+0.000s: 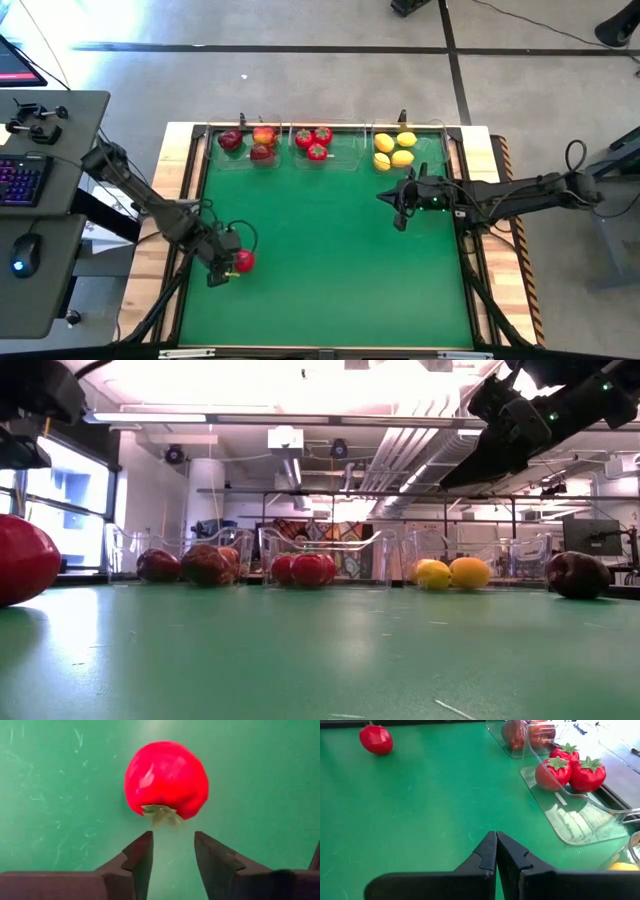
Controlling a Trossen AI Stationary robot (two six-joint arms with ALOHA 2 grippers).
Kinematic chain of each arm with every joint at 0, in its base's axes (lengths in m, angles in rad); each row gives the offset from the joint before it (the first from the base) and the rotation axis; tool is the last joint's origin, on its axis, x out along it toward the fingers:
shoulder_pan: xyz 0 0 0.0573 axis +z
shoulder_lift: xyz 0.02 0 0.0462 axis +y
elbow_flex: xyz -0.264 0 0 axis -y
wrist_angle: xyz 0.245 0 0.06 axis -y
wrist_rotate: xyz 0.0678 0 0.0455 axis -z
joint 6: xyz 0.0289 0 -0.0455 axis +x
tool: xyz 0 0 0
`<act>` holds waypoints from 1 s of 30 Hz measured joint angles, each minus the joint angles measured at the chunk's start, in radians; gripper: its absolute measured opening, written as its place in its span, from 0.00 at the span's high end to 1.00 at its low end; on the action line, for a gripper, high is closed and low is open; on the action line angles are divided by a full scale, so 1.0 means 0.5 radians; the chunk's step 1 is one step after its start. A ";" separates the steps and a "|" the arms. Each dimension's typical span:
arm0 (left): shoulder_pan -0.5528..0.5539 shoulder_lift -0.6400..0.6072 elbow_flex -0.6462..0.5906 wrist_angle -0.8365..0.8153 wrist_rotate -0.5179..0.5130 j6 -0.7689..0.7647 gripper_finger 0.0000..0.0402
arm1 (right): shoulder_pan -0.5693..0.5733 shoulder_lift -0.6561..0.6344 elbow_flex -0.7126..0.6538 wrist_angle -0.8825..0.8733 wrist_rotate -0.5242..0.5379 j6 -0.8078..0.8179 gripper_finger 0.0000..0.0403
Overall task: Sort produce into baskets
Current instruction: Put the tomato into the middle transparent bin
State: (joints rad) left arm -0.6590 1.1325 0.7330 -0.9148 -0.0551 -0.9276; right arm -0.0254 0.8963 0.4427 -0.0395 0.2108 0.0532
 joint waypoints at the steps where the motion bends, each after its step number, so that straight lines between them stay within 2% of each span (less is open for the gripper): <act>1: 0.005 0.025 0.000 0.008 0.008 -0.006 0.65 | 0.000 0.000 0.000 0.000 0.000 0.000 1.00; 9: 0.057 0.178 -0.001 0.222 0.069 0.117 0.59 | 0.000 0.000 0.000 0.000 0.000 -0.001 1.00; 21: 0.102 0.357 -0.001 0.091 0.111 0.202 0.58 | 0.000 0.001 0.000 0.002 0.001 0.000 1.00; 25: 0.104 0.400 -0.001 0.086 0.113 0.221 0.62 | 0.000 0.001 0.000 0.002 0.001 -0.001 1.00; 30: 0.135 0.410 -0.001 0.071 0.120 0.227 0.73 | 0.000 0.001 0.000 0.002 0.001 -0.001 1.00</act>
State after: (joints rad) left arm -0.5916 1.3376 0.7326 -0.8791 0.0051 -0.8143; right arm -0.0254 0.8967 0.4427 -0.0383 0.2111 0.0528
